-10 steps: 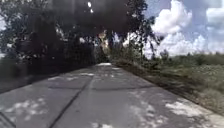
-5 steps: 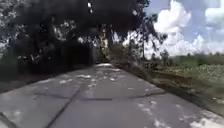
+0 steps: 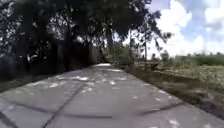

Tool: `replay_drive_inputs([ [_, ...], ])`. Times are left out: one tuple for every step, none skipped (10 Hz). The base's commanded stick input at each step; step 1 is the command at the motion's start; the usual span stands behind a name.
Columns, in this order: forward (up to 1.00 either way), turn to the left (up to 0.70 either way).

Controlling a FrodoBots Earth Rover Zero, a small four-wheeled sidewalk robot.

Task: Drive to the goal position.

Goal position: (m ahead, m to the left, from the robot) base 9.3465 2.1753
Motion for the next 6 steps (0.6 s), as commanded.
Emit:
replay_drive_inputs([
  [0.85, 0.0],
  [0.85, 0.0],
  [0.85, 0.0],
  [0.85, 0.0],
  [0.85, 0.0],
  [0.85, 0.0],
])
